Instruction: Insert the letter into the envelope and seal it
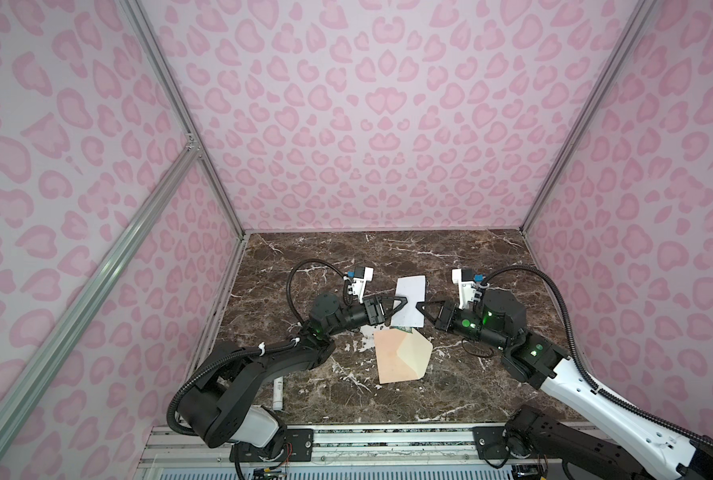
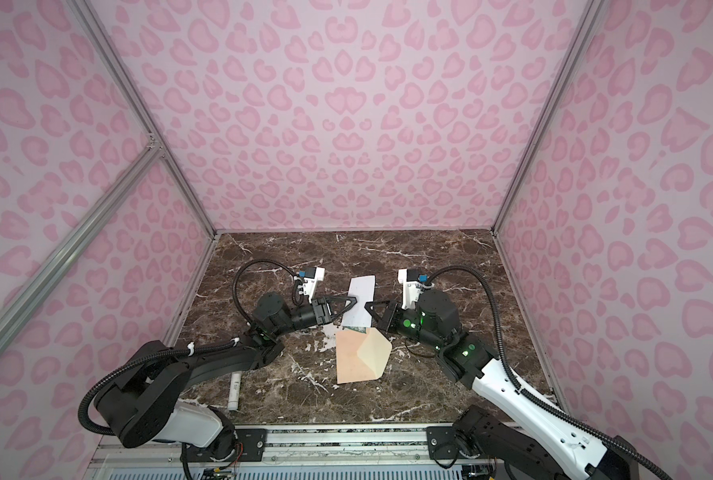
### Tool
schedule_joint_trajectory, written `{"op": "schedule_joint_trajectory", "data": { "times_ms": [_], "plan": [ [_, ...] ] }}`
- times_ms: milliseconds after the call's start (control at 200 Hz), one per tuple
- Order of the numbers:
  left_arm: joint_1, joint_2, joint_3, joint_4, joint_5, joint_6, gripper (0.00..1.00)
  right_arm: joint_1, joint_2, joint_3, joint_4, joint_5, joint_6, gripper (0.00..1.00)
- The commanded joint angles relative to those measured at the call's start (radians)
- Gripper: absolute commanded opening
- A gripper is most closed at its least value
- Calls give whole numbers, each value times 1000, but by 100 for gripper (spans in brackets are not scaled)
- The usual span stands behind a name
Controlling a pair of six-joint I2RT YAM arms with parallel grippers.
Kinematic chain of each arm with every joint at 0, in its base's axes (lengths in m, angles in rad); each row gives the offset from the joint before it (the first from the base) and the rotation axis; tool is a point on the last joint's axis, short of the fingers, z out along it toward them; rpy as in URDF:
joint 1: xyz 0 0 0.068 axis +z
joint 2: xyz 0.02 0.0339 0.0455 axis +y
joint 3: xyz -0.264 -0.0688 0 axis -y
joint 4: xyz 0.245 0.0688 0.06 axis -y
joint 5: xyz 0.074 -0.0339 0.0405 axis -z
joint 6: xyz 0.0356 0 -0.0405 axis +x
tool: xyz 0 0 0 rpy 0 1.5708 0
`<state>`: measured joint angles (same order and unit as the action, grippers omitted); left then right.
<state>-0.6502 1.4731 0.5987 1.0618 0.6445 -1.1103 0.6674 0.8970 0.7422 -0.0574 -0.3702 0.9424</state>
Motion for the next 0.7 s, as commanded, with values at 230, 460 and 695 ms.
{"op": "schedule_joint_trajectory", "data": {
  "times_ms": [230,460,695],
  "plan": [
    [-2,-7,0,81,15,-19,57,-21,-15,-45,20,-5,4,0],
    [-2,17,10,89,32,-15,36,-27,-9,-53,21,-10,6,1],
    [-2,26,11,88,34,-11,12,-28,-17,-58,-5,1,-5,5]
  ]
}}
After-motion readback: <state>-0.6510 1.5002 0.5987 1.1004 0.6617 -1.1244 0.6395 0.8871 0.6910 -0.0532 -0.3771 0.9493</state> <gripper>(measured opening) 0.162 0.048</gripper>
